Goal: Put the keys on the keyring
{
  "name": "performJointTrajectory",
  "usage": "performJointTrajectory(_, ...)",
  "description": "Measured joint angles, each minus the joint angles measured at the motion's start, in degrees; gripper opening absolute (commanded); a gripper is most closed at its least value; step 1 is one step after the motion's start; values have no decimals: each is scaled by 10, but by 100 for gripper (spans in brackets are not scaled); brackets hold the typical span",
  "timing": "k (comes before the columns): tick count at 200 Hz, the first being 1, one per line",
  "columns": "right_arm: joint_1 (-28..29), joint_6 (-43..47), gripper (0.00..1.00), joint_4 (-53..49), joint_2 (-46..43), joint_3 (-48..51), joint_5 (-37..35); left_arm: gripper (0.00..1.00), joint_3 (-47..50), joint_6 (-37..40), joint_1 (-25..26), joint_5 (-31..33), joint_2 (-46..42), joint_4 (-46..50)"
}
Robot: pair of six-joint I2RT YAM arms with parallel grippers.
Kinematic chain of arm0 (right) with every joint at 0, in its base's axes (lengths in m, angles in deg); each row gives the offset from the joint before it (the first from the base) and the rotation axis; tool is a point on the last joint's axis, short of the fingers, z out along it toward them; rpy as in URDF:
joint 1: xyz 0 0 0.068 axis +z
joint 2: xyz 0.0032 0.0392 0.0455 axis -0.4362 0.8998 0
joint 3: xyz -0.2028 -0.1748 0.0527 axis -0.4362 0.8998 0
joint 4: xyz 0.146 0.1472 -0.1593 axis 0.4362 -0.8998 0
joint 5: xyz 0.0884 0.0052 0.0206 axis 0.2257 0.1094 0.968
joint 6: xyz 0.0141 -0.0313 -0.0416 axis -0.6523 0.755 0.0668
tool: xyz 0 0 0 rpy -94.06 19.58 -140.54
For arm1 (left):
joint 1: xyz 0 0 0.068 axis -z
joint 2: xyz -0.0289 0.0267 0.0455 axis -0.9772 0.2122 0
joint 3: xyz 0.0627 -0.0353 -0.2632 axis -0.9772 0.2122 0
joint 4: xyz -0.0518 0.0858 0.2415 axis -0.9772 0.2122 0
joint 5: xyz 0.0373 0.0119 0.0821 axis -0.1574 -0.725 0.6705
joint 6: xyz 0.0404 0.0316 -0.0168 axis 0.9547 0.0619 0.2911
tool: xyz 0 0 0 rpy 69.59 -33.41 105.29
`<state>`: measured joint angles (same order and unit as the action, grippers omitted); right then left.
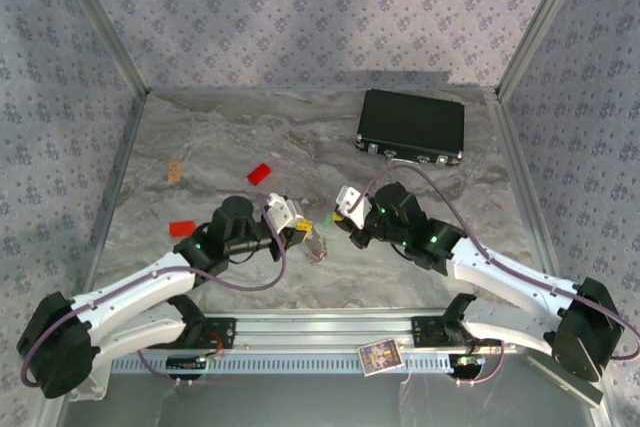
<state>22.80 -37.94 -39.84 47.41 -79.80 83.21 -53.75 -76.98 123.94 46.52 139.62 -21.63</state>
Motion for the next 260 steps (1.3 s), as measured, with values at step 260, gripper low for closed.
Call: performJointTrajectory(260,68,135,0,65,45,0,19,0,-16,-28,-2,4,22,31)
